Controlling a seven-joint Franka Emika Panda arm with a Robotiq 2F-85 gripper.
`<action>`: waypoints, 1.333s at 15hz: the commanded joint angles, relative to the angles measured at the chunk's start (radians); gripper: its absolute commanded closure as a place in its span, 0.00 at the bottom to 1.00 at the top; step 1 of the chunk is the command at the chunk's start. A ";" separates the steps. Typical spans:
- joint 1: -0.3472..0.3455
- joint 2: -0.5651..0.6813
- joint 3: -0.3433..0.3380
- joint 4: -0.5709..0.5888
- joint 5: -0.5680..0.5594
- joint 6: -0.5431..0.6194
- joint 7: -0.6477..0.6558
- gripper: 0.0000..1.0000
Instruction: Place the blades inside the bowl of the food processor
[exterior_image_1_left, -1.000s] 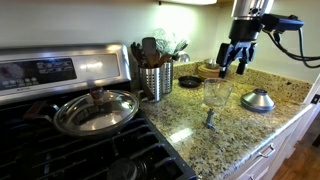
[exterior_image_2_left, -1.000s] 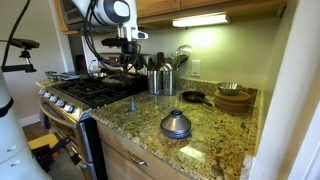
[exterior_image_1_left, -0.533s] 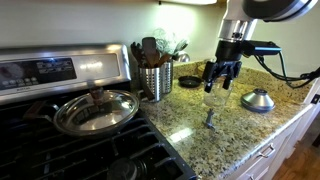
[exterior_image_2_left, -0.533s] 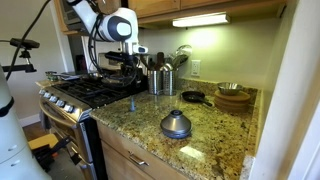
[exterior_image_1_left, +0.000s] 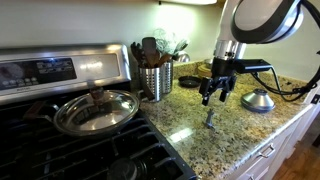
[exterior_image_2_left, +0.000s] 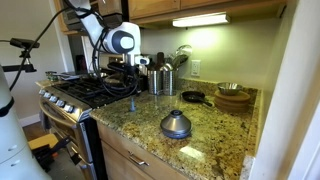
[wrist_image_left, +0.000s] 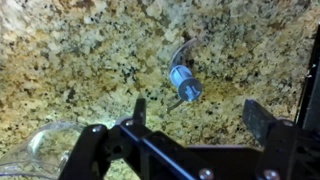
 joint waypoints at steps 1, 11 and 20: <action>0.012 0.026 -0.001 0.010 0.016 0.016 0.007 0.15; 0.011 0.081 0.006 0.040 0.023 0.008 -0.002 0.26; 0.015 0.084 0.008 0.045 0.018 0.009 0.002 0.88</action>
